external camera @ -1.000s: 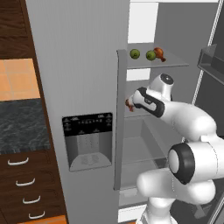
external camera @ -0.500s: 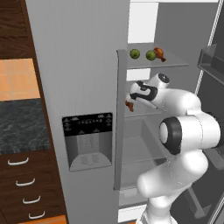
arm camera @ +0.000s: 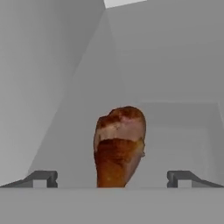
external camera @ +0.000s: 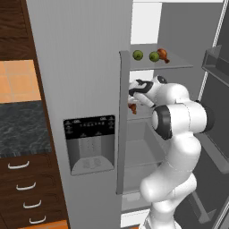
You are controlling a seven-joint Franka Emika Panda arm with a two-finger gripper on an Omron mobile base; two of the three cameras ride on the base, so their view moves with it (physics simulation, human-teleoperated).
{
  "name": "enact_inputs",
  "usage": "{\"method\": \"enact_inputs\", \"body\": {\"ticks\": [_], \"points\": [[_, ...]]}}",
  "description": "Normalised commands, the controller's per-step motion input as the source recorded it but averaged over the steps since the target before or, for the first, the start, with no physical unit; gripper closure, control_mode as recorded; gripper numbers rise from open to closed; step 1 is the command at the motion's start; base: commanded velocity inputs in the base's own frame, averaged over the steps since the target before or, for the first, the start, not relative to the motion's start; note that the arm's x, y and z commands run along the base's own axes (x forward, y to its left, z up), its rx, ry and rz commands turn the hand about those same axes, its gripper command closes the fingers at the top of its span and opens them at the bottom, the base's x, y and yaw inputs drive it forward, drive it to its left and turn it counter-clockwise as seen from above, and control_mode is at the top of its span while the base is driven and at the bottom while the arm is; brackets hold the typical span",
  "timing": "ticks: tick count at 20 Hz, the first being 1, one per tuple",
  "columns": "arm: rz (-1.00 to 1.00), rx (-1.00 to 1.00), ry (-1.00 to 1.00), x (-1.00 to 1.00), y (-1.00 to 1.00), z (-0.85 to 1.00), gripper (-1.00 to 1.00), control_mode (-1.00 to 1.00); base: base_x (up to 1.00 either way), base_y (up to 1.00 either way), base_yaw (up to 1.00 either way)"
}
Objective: Place one lime and one chicken drumstick in each tupperware on the nearby counter, to pack two identical lunches.
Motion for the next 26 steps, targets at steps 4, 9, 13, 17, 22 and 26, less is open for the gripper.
{"method": "enact_inputs", "body": {"ticks": [4, 9, 13, 17, 22, 26], "points": [[0.05, 0.01, 0.00, 0.52, 0.00, -0.20, -1.00, -1.00, 0.00, 0.00, 0.00], [0.05, 0.00, 0.02, 0.42, 0.01, -0.27, -1.00, -1.00, 0.00, 0.00, 0.00], [0.05, 0.00, 0.02, 0.14, 0.22, -0.35, -1.00, -1.00, 0.00, 0.00, 0.00], [0.05, 0.00, 0.01, 0.01, 0.45, -0.33, -1.00, -1.00, 0.00, 0.00, 0.00], [0.01, 0.00, 0.02, -0.31, 0.51, -0.30, 1.00, -1.00, 0.00, 0.00, 0.00], [0.00, 0.00, -0.01, -0.69, 0.01, -0.08, 1.00, -1.00, 0.00, 0.00, 0.00]]}}
